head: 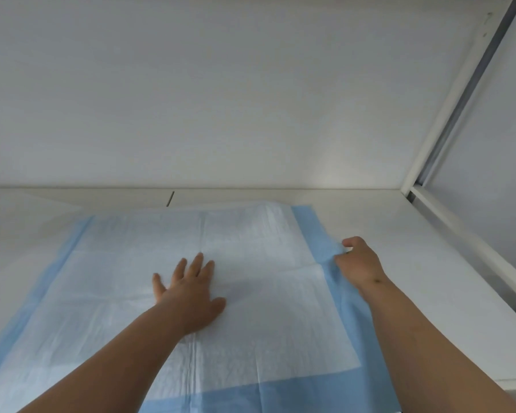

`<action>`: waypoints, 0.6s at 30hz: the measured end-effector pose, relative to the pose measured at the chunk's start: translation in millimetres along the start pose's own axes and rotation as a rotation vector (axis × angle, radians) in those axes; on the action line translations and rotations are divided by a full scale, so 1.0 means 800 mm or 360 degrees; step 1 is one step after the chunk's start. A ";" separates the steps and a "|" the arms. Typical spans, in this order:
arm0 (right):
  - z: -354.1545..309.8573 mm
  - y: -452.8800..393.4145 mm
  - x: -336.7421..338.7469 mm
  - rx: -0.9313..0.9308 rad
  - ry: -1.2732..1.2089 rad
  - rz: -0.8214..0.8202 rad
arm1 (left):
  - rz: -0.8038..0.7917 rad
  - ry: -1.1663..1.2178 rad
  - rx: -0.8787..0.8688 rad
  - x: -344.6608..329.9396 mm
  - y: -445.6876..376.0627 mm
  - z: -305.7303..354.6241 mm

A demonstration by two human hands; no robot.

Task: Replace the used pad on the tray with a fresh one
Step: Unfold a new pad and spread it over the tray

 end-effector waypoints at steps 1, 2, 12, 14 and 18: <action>0.000 0.002 -0.001 -0.0006 0.0031 -0.0013 | 0.0050 0.0019 -0.0107 0.001 0.000 0.011; -0.001 0.004 -0.001 -0.0009 0.0109 -0.0010 | 0.0076 0.0042 -0.0213 0.001 0.000 0.021; -0.038 0.065 -0.055 0.0326 0.0881 0.0071 | -0.0152 -0.0021 -0.0372 -0.036 -0.014 0.040; -0.035 0.075 -0.069 0.0336 0.0894 0.0116 | -0.0160 -0.0034 -0.0370 -0.038 -0.015 0.040; -0.040 0.092 -0.072 0.0446 0.0818 0.0475 | -0.0158 -0.0060 -0.0384 -0.040 -0.014 0.042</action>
Point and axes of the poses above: each hand's wrist, its own y-axis away from the middle knuckle, its own x-axis out of the back of the hand, z = x × y, the point moved 5 cm from there along -y, towards the middle knuckle, and after that the axes turned 4 degrees about y, right-handed, at the moved point
